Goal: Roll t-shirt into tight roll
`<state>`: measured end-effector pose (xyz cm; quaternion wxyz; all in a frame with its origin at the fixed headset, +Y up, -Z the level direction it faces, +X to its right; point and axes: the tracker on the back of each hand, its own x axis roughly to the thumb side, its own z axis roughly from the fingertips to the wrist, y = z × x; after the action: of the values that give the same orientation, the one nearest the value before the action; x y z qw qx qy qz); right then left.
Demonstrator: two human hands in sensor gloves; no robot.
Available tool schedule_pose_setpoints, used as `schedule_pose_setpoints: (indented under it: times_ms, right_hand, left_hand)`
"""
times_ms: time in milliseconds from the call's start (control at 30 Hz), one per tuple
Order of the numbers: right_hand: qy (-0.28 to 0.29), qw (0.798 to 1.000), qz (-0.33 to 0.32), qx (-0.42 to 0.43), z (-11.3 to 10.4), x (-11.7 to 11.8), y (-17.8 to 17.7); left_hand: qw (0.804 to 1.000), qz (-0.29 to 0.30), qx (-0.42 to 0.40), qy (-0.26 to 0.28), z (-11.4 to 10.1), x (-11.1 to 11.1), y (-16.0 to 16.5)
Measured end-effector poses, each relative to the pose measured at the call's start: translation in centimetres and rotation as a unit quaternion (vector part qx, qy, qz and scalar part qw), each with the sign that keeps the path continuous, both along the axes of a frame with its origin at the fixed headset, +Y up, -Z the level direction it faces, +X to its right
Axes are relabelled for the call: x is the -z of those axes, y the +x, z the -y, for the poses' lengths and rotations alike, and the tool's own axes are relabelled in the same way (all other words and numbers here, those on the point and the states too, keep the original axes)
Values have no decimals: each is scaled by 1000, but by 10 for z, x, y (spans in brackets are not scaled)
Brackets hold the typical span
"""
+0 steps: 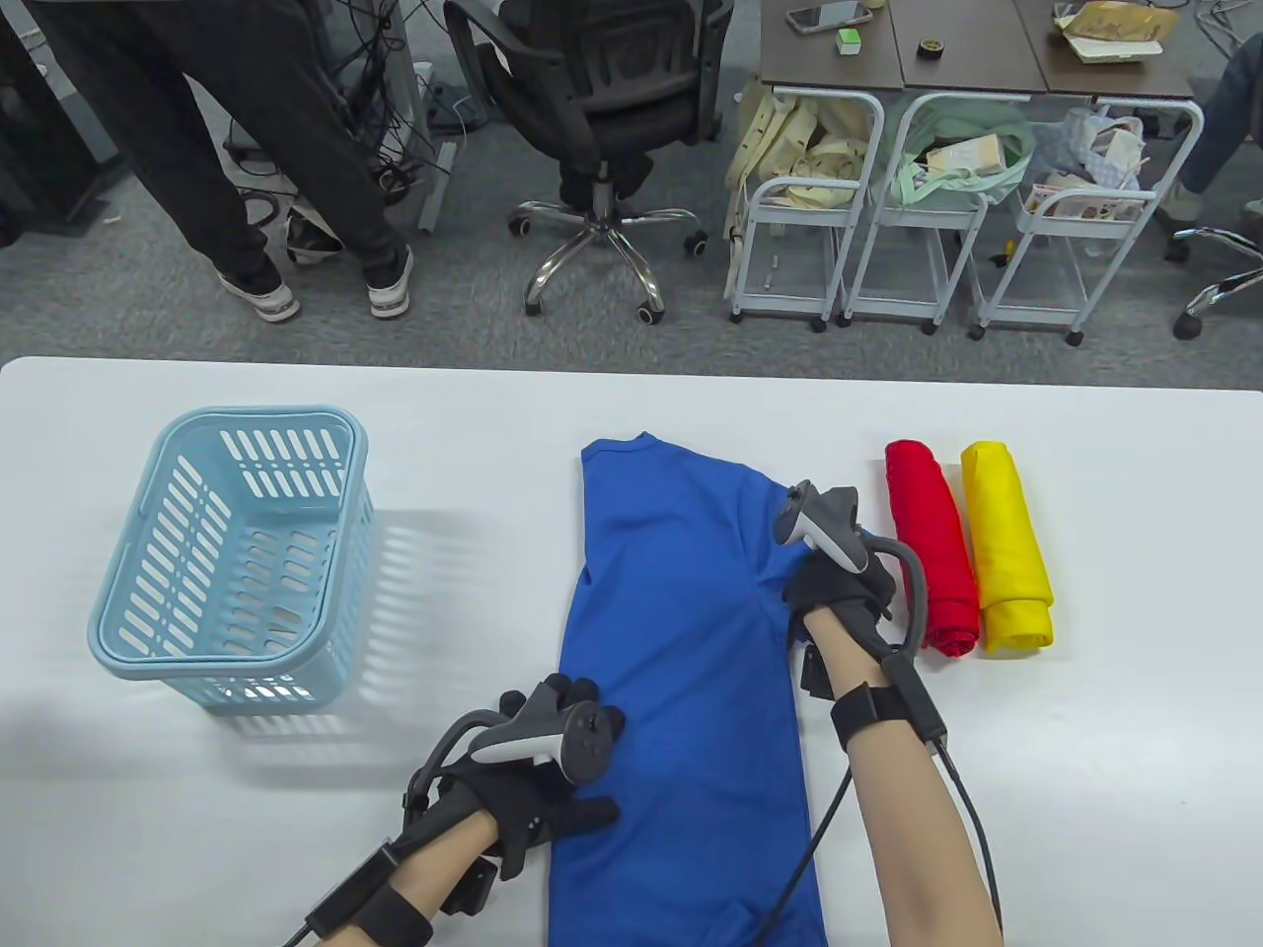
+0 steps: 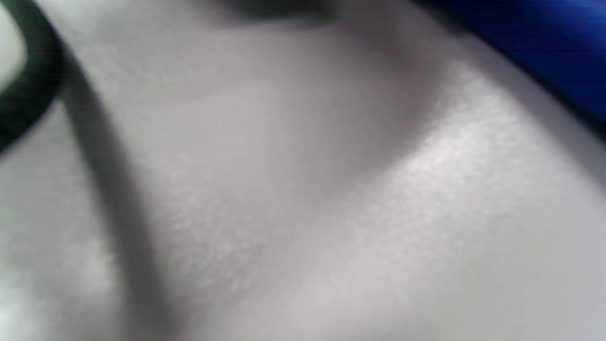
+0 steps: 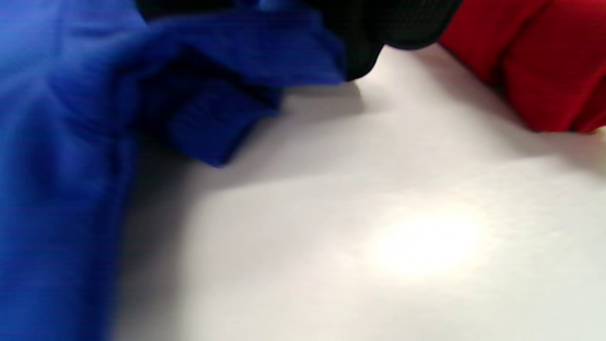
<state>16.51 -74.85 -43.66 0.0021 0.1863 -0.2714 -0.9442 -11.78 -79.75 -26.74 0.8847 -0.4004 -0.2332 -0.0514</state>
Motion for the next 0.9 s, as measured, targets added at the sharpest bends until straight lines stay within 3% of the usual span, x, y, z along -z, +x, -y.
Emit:
schedule_pose_setpoints:
  times_ms: [200,267,300,367,433,467,567,633,733,833,900]
  right_hand:
    - [21,1000,4,-13,-3,2,-6]
    - [54,998,-17,-23,-19,-1,-15]
    - [72,997,-34,-1,-29,-4,-21]
    - [94,984,-88,126,-52,-10,-34]
    - [74,929,-124,341,-76,-20,-46]
    - [79,917,-131,368,-85,-23,-50]
    - [119,938,-164,279,-104,-28,-53]
    - [115,954,-164,222,-98,-30,-52]
    - [50,971,-181,145,-69,-36,-55]
    - [-42,967,-240,67,-37,-45,-65]
    - [-100,949,-296,41,-8,-54,-76]
  left_hand:
    - [1000,-2,-5,-4,1,0,0]
    - [1000,-2,-5,-4,1,0,0]
    - [1000,-2,-5,-4,1,0,0]
    - [1000,-2,-5,-5,1,0,0]
    - [1000,-3,-5,-5,1,0,0]
    - [1000,-2,-5,-5,1,0,0]
    - [1000,-2,-4,-4,0,1,0]
    - [1000,-2,-4,-4,0,1,0]
    - [1000,-2,-4,-3,0,1,0]
    - [1000,-2,-4,-3,0,1,-1]
    - [1000,-2,-3,-2,0,1,0]
